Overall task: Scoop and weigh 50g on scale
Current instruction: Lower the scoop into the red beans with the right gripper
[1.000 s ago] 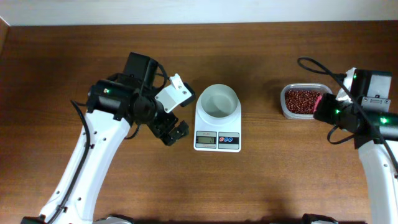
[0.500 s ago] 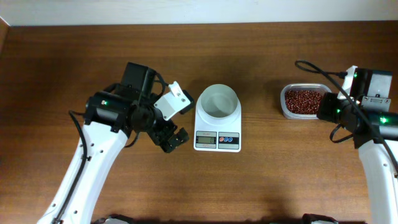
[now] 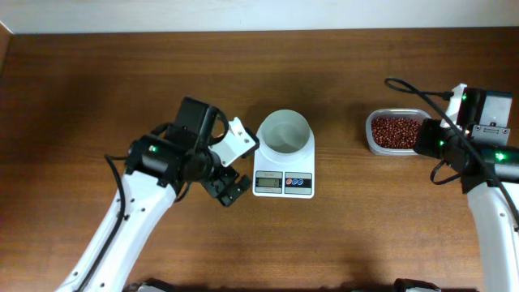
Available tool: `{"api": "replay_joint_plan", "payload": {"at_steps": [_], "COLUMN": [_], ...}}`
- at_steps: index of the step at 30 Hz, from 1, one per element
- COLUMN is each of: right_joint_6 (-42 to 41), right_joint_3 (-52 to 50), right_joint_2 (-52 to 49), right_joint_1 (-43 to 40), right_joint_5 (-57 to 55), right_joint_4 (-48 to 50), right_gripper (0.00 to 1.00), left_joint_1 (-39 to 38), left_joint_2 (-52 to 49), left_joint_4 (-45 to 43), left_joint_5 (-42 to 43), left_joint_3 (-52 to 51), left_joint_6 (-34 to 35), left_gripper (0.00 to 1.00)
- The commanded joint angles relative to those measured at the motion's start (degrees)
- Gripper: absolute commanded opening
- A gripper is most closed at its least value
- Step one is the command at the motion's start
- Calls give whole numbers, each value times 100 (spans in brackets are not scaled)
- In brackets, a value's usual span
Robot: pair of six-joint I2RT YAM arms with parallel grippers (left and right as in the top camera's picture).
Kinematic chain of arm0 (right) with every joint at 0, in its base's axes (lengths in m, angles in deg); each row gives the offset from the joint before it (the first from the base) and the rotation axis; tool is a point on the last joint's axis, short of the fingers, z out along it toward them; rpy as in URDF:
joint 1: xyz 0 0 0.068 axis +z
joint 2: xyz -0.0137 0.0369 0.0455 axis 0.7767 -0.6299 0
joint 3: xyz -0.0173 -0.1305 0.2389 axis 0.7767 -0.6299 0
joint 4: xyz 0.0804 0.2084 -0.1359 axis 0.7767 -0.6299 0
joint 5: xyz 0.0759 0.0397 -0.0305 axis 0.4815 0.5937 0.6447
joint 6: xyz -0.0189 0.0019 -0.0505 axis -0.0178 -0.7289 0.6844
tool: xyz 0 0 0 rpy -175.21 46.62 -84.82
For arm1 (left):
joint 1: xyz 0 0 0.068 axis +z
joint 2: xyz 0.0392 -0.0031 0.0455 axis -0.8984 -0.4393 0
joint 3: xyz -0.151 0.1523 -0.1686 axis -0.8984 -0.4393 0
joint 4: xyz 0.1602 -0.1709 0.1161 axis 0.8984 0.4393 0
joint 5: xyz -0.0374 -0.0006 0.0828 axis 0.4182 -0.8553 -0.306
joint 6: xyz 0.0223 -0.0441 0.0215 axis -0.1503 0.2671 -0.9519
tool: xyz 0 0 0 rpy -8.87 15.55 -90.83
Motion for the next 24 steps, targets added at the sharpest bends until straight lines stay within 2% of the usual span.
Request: {"api": "replay_joint_plan", "payload": {"at_steps": [1,24], "right_joint_6": [22,20], "right_joint_3": [85,85], "right_joint_2": [-20,-87], "right_joint_1": [-20,-20], "right_joint_5": [-15,-15], "right_joint_4": [57,57], "right_gripper": [4,4], "left_joint_1": [-11,-9], "left_joint_2": [192,192], "left_joint_4": [-278,-282], "left_joint_5": [-210,-57], "left_joint_3": [-98,-98], "left_joint_6": [212,214], "left_gripper": [99,99]}}
